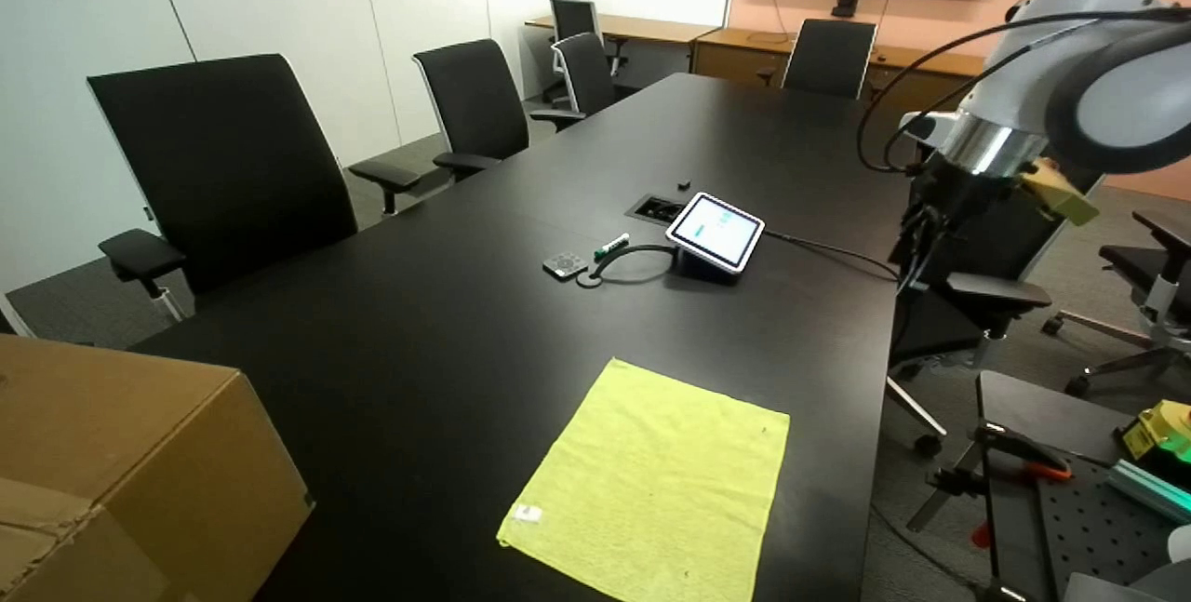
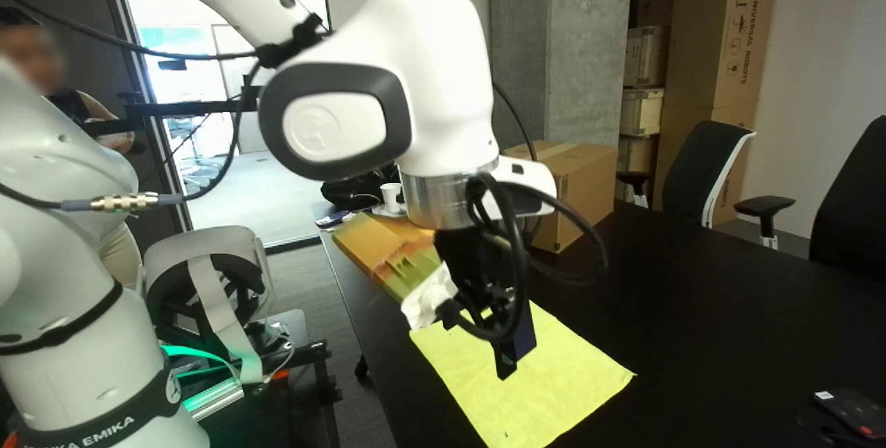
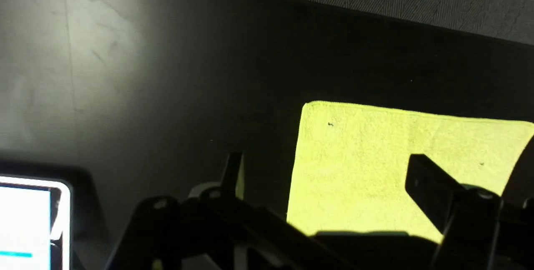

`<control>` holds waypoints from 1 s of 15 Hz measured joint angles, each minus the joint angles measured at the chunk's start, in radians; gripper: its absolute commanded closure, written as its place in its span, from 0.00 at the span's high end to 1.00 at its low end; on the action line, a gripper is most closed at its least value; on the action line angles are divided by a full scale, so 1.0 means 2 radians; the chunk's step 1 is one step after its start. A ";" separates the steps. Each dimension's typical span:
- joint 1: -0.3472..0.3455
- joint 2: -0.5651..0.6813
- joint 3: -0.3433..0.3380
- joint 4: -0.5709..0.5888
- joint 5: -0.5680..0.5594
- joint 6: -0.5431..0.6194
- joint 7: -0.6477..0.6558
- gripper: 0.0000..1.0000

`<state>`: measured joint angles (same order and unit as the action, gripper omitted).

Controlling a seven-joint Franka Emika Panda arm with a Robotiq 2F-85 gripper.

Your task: Fold the towel on the table.

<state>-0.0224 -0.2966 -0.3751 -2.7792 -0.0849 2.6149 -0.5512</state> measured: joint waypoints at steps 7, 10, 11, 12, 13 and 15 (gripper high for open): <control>0.073 0.213 0.021 0.071 0.211 0.106 -0.120 1.00; 0.062 0.291 0.053 0.126 0.274 0.110 -0.155 1.00; 0.053 0.315 0.067 0.143 0.294 0.112 -0.165 1.00; 0.043 0.340 0.083 0.159 0.316 0.121 -0.175 1.00; 0.032 0.362 0.099 0.172 0.334 0.130 -0.184 1.00; 0.007 0.403 0.134 0.196 0.368 0.148 -0.200 1.00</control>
<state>-0.0091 0.5094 -0.1079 -2.3877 0.6506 2.9104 -0.9511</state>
